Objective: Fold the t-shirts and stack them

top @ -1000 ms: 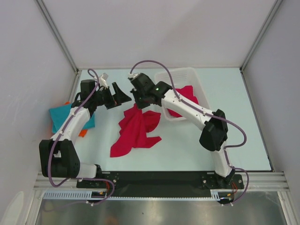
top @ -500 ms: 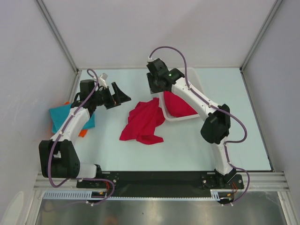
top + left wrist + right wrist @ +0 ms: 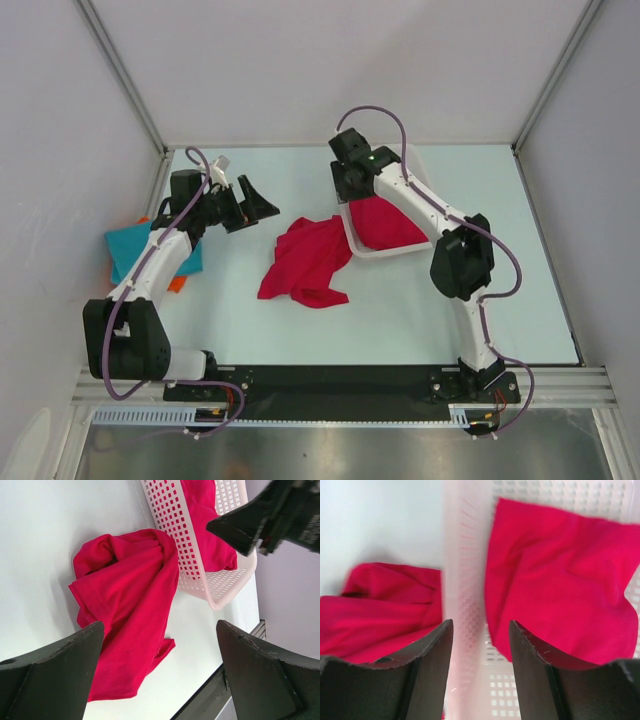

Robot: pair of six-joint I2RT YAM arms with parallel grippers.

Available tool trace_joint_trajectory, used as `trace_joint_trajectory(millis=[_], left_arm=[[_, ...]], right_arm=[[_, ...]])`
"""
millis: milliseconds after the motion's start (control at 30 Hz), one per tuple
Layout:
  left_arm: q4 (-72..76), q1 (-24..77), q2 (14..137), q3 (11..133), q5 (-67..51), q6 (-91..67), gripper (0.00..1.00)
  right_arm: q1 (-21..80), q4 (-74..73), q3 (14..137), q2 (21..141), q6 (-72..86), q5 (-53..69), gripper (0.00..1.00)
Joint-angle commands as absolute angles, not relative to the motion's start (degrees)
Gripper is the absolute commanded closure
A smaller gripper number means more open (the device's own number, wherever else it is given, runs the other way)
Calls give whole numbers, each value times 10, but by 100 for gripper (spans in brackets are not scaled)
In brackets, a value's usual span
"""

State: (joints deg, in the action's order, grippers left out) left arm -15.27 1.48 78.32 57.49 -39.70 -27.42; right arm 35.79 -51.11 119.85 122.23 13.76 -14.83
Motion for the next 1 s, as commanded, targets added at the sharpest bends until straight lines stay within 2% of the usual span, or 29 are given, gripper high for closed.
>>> trace_joint_trajectory(millis=[0,300,500,667,967], left_arm=[[-145,10,766,585,-410,-270,0],[-142,10,773,591,-410,-271,0],[-134,10,782,588,-413,-274,0],[-120,10,795,582,-416,-279,0],[-117,10,791,580,-411,-276,0]], right_arm=[[341,-490,1151,1240,143,-151,48],[333,-475,1119,1249,156,-134,51],[336,-459,1087,1189,186,-154,53],[364,-432,1055,1147,204,-162,53],[410,-429,1063,1165,207,-157,54]])
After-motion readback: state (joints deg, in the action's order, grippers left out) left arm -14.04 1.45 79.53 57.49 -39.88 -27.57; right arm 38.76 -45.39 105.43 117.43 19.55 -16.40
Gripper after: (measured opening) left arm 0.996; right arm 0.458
